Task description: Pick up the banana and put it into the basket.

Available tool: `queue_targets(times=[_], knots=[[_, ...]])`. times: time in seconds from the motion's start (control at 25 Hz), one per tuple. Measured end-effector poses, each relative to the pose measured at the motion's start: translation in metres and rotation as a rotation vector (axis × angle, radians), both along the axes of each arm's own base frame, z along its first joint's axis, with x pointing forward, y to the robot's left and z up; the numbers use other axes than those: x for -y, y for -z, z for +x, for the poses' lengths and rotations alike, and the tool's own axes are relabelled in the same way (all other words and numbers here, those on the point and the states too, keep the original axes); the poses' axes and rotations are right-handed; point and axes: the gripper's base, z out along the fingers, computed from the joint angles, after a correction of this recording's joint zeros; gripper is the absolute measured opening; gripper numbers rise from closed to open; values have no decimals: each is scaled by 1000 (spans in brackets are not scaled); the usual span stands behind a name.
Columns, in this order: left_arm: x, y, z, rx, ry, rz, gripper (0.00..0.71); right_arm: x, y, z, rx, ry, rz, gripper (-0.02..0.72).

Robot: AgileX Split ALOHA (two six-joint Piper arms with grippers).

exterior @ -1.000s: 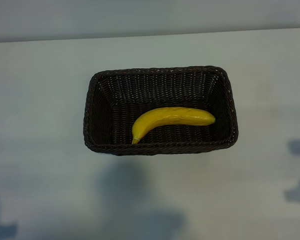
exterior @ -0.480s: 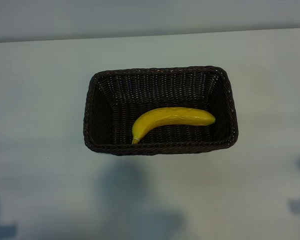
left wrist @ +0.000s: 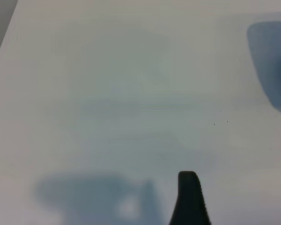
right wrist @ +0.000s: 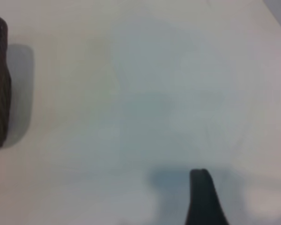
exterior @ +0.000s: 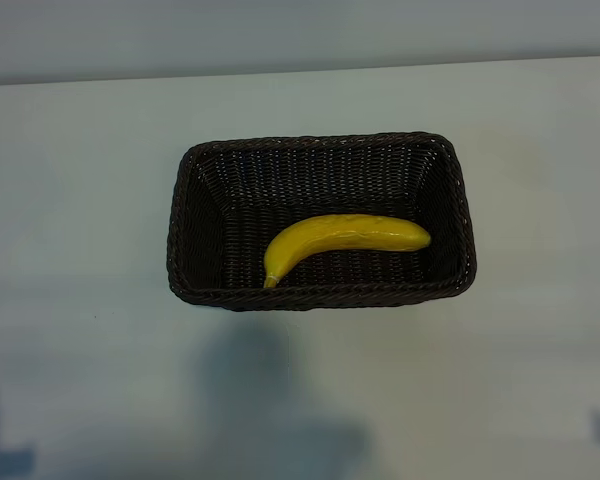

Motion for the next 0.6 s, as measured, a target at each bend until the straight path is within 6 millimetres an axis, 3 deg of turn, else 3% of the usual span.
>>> queue_targets(times=[0.6], knots=[[0,0,0,0,0,0,539,0,0,0,0,0,0,315]])
